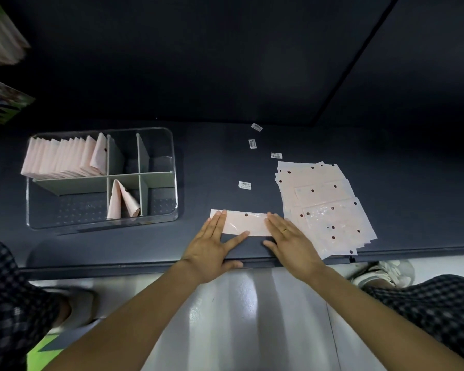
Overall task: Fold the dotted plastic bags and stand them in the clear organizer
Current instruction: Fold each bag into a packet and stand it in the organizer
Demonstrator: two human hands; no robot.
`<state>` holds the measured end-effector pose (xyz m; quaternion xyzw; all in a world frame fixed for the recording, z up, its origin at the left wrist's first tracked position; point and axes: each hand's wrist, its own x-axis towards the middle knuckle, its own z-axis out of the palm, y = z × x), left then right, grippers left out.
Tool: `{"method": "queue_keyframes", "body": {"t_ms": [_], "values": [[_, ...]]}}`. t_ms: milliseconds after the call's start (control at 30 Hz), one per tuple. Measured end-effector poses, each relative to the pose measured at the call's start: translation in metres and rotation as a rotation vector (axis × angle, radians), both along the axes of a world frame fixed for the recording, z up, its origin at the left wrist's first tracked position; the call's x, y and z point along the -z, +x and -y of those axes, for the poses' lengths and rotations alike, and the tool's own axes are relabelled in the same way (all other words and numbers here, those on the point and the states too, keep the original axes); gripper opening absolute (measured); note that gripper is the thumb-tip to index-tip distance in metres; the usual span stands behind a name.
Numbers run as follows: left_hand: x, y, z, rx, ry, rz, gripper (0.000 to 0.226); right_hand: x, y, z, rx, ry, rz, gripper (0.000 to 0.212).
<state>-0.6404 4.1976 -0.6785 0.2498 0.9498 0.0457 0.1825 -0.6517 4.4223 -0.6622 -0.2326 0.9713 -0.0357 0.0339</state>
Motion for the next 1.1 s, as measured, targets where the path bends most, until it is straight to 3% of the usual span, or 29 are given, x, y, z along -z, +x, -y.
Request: {"method": "queue_keyframes", "body": {"t_ms": [300, 467, 600, 700, 767, 867, 933, 1033, 1100], "values": [[-0.013, -0.004, -0.007, -0.064, -0.007, 0.018, 0.064, -0.023, -0.021, -0.004, -0.259, 0.201, -0.219, 0.036], [-0.021, 0.008, -0.018, -0.123, 0.095, -0.196, 0.053, -0.030, -0.004, 0.011, -0.335, 0.015, -0.267, 0.013], [-0.022, 0.018, -0.019, -0.137, 0.246, -0.214, 0.034, -0.035, 0.023, 0.036, -0.328, -0.128, -0.241, 0.003], [-0.021, 0.018, -0.019, -0.199, 0.323, -0.284, 0.017, -0.035, 0.030, 0.042, -0.228, -0.275, -0.156, 0.016], [-0.019, 0.015, -0.019, -0.251, 0.351, -0.223, 0.013, -0.031, 0.030, 0.035, -0.098, -0.387, 0.046, 0.014], [-0.009, 0.008, -0.019, -0.402, 0.409, -0.114, 0.024, -0.020, 0.024, 0.018, 0.147, -0.383, 0.376, 0.036], [-0.009, 0.004, -0.022, -0.498, 0.431, -0.086, 0.026, -0.015, 0.018, 0.016, 0.284, -0.446, 0.428, 0.034], [-0.010, 0.000, -0.026, -0.569, 0.419, -0.022, 0.024, -0.015, 0.006, 0.025, 0.505, -0.633, 0.426, 0.010], [-0.010, -0.003, -0.028, -0.583, 0.384, -0.004, 0.024, -0.015, -0.004, 0.032, 0.596, -0.651, 0.458, 0.019]]}}
